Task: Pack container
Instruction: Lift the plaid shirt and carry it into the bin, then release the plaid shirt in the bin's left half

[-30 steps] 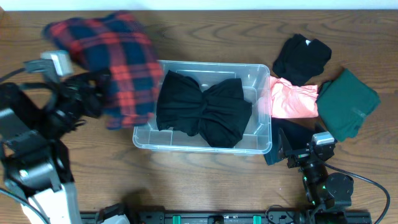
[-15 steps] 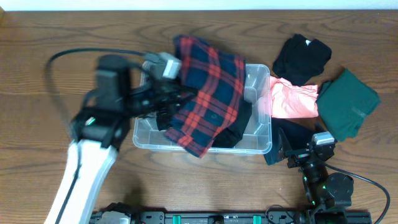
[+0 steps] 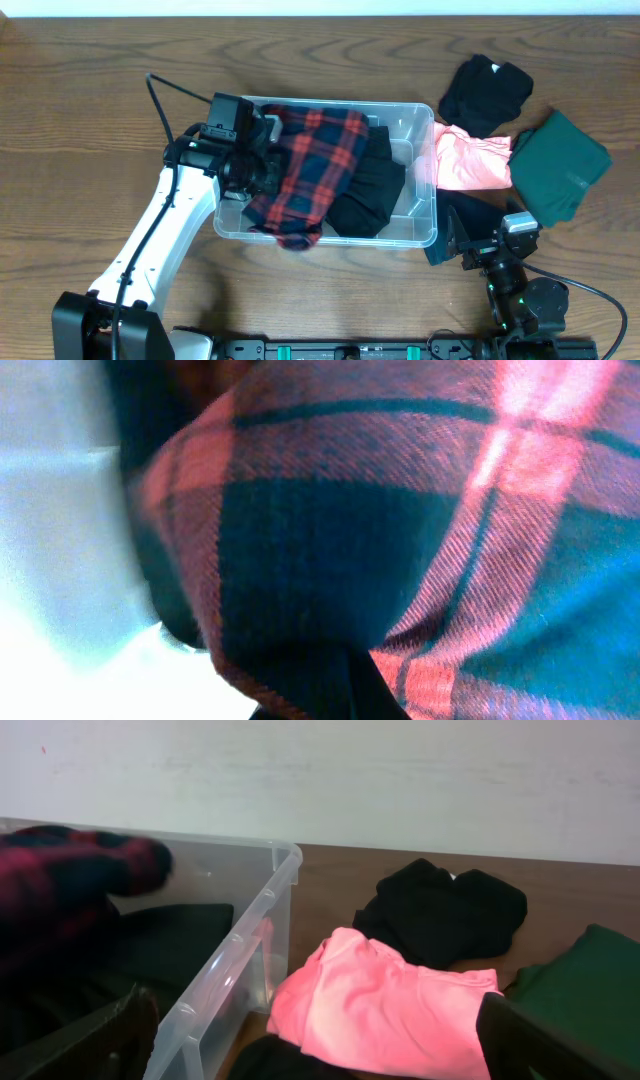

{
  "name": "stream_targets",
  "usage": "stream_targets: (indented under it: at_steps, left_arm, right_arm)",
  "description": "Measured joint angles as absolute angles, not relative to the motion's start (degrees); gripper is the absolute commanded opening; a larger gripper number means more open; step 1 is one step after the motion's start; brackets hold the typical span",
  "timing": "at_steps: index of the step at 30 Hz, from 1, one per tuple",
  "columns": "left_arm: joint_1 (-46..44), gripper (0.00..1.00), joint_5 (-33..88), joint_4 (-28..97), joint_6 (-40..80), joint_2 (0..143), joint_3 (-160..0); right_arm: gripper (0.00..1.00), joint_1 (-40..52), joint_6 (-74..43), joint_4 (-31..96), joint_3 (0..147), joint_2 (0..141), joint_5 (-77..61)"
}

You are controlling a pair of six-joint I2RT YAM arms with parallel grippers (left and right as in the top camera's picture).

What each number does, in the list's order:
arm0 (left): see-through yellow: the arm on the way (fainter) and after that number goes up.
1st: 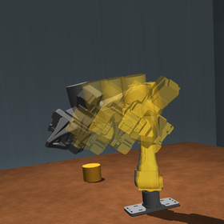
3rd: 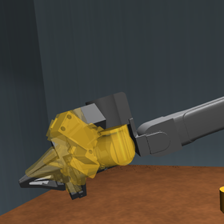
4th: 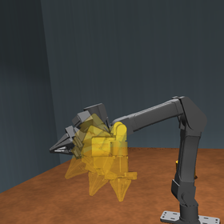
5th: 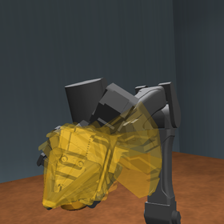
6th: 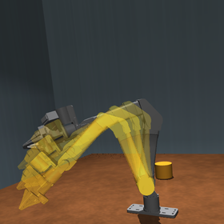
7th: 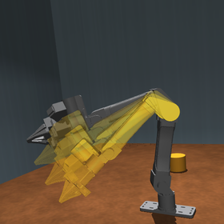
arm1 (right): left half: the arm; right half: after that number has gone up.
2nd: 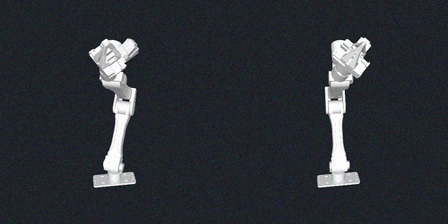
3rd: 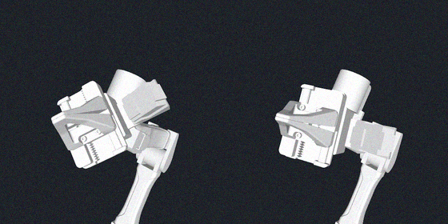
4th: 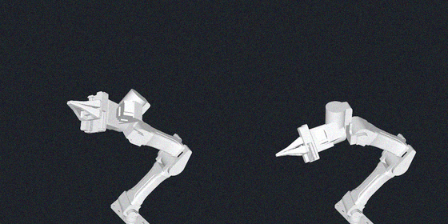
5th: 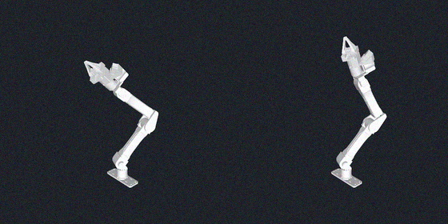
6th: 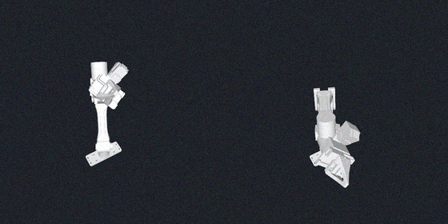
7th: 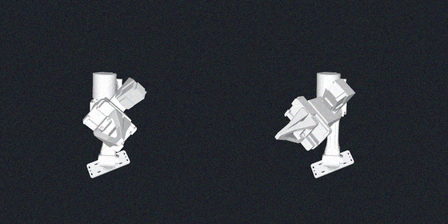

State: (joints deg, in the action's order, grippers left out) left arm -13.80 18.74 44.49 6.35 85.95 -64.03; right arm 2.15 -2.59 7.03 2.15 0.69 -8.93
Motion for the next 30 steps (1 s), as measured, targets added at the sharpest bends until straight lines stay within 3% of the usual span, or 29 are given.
stream_targets:
  at_steps: [11,19,25,30]
  left_arm:
    - [-13.78,0.07,8.78,48.42,15.05,85.95,-64.03]
    - [-13.58,0.29,5.69,49.56,15.86,79.33,-68.29]
    - [-13.56,0.31,4.80,49.74,16.27,69.76,-72.66]
    - [-14.02,0.31,6.07,49.87,15.66,71.83,-72.62]
  right_arm:
    - [0.99,2.15,-2.59,7.05,2.15,0.69,-8.93]
    - [0.99,2.15,-2.59,7.05,2.15,0.69,-8.93]
    - [0.99,2.15,-2.59,7.03,2.15,0.69,-8.93]
    - [0.99,2.15,-2.59,7.05,2.15,0.69,-8.93]
